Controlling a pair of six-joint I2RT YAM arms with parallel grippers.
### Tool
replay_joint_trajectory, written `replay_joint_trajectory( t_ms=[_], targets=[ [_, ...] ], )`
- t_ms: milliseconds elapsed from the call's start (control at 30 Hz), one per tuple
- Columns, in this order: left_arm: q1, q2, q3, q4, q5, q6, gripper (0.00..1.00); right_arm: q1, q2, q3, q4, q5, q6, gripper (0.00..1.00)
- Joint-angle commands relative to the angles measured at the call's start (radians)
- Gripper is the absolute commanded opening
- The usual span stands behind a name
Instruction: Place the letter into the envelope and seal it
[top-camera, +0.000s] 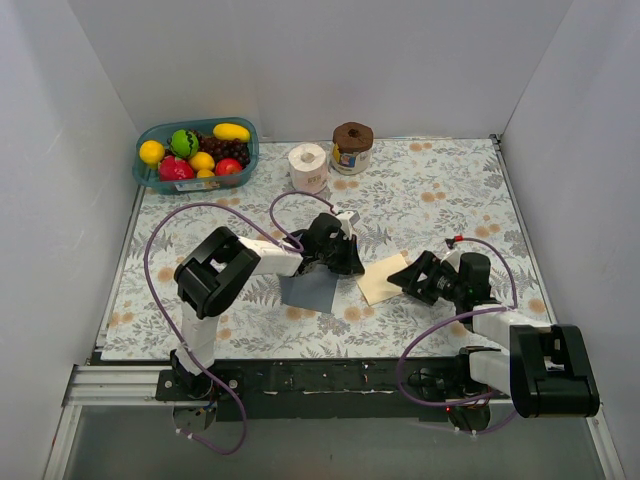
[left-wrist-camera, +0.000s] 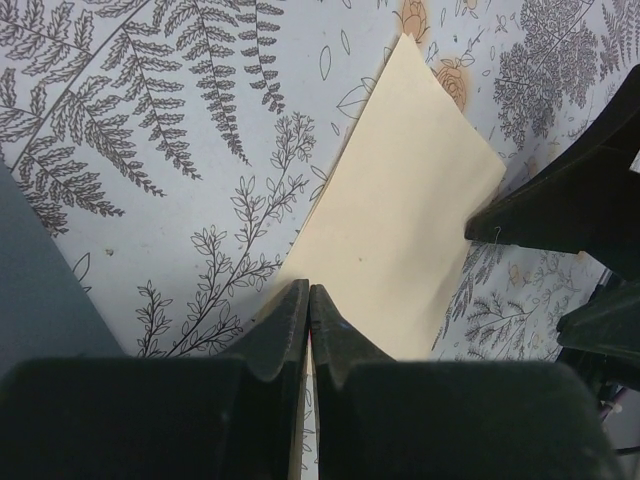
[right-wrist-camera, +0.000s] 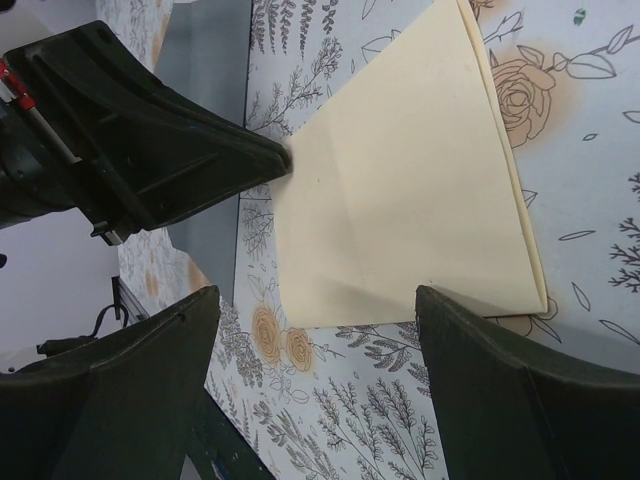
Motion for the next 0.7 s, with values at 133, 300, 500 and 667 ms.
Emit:
replay_joint_trajectory(
  t_ms=[133, 300, 500, 667],
  targets=[
    [-0.007, 0.025, 0.010, -0.077, -0.067, 0.002, 0.00, -0.004, -0.080, 0.072, -0.220, 0.039, -0.073, 0.92],
    [-0.007, 0.025, 0.000, -0.080, -0.076, -0.004, 0.00, -0.004, -0.221, 0.106, -0.390, 0.131, -0.116, 0.95],
    [-0.007, 0.029, -0.005, -0.074, -0.073, -0.007, 0.00, -0.005, -0.264, 0.132, -0.537, 0.311, -0.148, 0.96],
    [-0.007, 0.026, -0.006, -0.075, -0.064, -0.007, 0.00, -0.008, -0.194, 0.123, -0.507, 0.310, -0.148, 0.96]
  ],
)
